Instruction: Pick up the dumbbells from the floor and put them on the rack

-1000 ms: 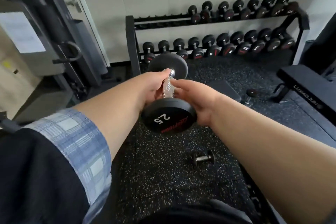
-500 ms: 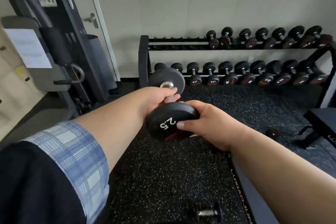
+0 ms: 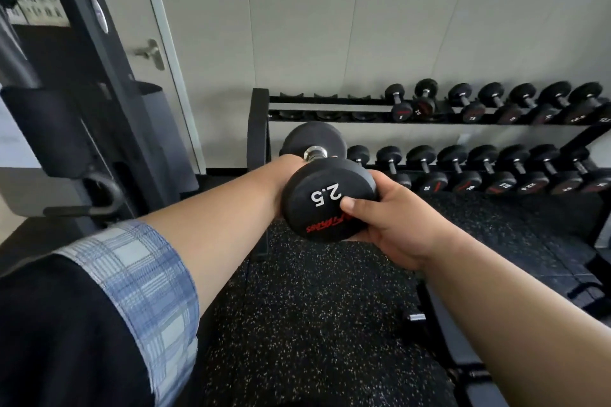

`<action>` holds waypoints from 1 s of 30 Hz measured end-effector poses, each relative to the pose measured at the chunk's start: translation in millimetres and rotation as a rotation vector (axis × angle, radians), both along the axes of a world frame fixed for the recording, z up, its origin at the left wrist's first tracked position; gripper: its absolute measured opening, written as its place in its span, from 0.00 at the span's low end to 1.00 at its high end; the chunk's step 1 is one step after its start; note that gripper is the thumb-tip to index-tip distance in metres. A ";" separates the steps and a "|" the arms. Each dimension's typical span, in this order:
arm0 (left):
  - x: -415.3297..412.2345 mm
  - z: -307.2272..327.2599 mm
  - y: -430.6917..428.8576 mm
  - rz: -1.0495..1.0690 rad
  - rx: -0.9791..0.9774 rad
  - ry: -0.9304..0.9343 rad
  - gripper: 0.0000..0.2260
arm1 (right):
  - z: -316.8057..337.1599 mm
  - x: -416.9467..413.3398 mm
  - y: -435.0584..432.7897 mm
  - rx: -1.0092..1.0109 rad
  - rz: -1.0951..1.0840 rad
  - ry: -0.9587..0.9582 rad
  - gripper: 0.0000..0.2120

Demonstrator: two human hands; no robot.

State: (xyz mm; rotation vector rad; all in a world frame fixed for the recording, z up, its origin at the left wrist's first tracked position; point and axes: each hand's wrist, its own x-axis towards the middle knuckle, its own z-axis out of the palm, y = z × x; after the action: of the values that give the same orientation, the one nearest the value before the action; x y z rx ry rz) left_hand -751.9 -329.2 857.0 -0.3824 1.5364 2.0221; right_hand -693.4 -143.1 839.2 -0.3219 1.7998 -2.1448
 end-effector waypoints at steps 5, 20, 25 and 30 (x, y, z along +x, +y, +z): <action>-107.7 -1.4 -25.0 -0.012 0.015 0.012 0.21 | -0.7 -84.6 -33.4 -0.049 -0.076 -0.037 0.20; -366.8 -13.3 3.6 -0.127 0.003 0.239 0.10 | -22.8 -362.6 6.1 -0.098 -0.047 -0.072 0.22; -462.2 -17.9 25.0 -0.070 -0.093 0.293 0.27 | -21.0 -470.3 38.3 -0.059 0.021 -0.105 0.24; -542.8 -37.2 20.6 -0.011 -0.160 0.333 0.28 | -33.0 -561.6 35.7 -0.011 0.067 -0.127 0.20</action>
State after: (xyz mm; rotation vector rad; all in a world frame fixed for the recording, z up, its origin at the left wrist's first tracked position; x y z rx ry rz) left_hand -1294.6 -308.7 819.8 -0.0985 1.9025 2.0362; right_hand -1255.0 -107.4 806.2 -0.2392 1.6839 -2.0807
